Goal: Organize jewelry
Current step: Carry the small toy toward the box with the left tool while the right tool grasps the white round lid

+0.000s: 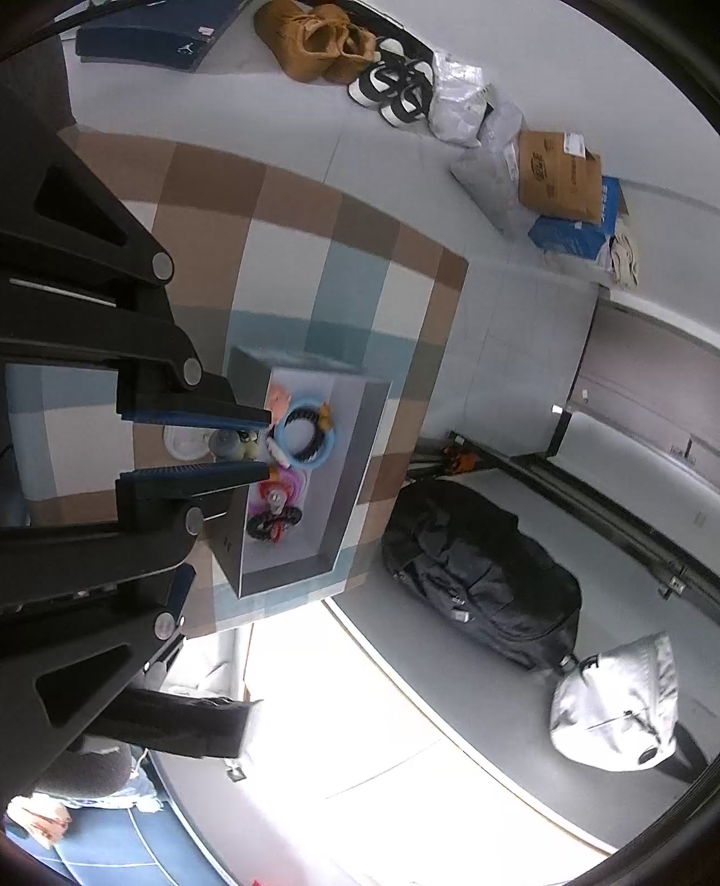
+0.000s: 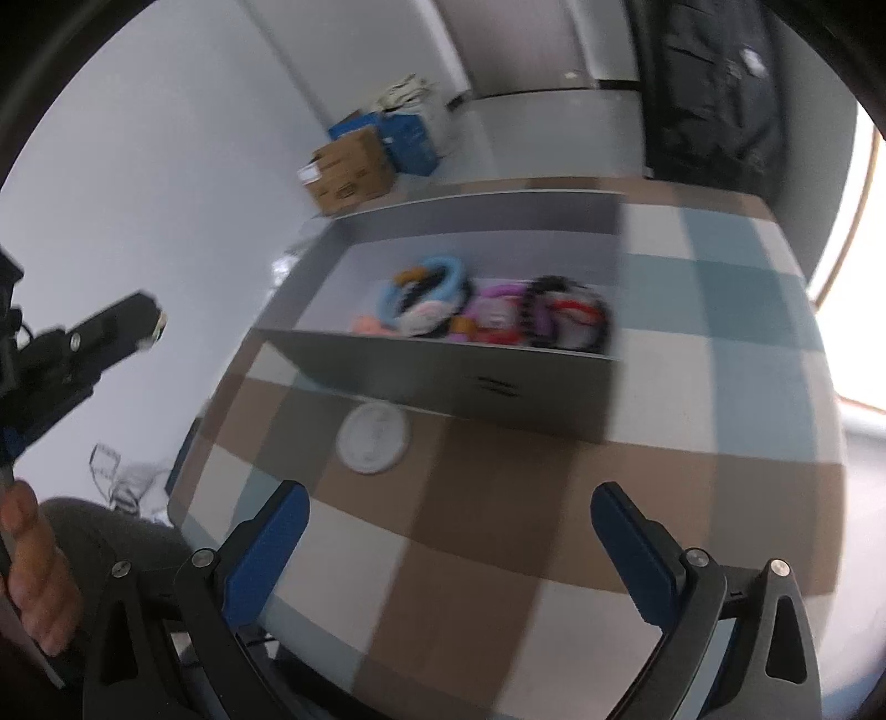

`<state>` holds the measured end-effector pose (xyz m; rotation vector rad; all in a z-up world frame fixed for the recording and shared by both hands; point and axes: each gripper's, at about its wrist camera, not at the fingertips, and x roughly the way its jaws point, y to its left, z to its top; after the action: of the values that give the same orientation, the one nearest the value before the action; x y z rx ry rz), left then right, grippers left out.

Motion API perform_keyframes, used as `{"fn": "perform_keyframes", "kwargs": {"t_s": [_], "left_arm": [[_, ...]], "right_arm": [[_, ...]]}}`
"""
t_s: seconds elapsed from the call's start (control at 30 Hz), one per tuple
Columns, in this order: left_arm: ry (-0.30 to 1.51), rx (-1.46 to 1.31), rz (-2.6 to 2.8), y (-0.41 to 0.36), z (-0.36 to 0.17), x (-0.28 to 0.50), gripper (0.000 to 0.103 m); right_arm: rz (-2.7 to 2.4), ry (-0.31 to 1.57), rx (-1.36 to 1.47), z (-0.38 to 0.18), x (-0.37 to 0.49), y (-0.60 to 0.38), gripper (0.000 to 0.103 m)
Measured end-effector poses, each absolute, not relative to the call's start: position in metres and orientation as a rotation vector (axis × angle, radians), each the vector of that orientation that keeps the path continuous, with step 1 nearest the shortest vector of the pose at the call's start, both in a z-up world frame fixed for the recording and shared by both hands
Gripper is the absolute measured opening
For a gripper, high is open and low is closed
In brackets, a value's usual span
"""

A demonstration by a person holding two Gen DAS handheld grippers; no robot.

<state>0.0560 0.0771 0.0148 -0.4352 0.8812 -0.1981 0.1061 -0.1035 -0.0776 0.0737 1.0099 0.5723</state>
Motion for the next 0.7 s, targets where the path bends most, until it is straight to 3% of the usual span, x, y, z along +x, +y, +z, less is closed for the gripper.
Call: {"fn": "perform_keyframes", "kwargs": {"t_s": [0.17,0.33,0.7], "left_arm": [[0.901,-0.454,-0.184,0.089,0.012,0.054,0.007],[0.927,-0.461,-0.195,0.094,0.007,0.055,0.007],[0.940,-0.502,-0.213,0.110,0.007,0.056,0.007]], "right_arm": [[0.601,1.002,0.012,-0.080,0.108,-0.074,0.096],[0.607,1.021,-0.038,-0.087,0.114,-0.048,0.081],[0.513,0.955,-0.172,-0.095,0.108,-0.021,0.078]]}}
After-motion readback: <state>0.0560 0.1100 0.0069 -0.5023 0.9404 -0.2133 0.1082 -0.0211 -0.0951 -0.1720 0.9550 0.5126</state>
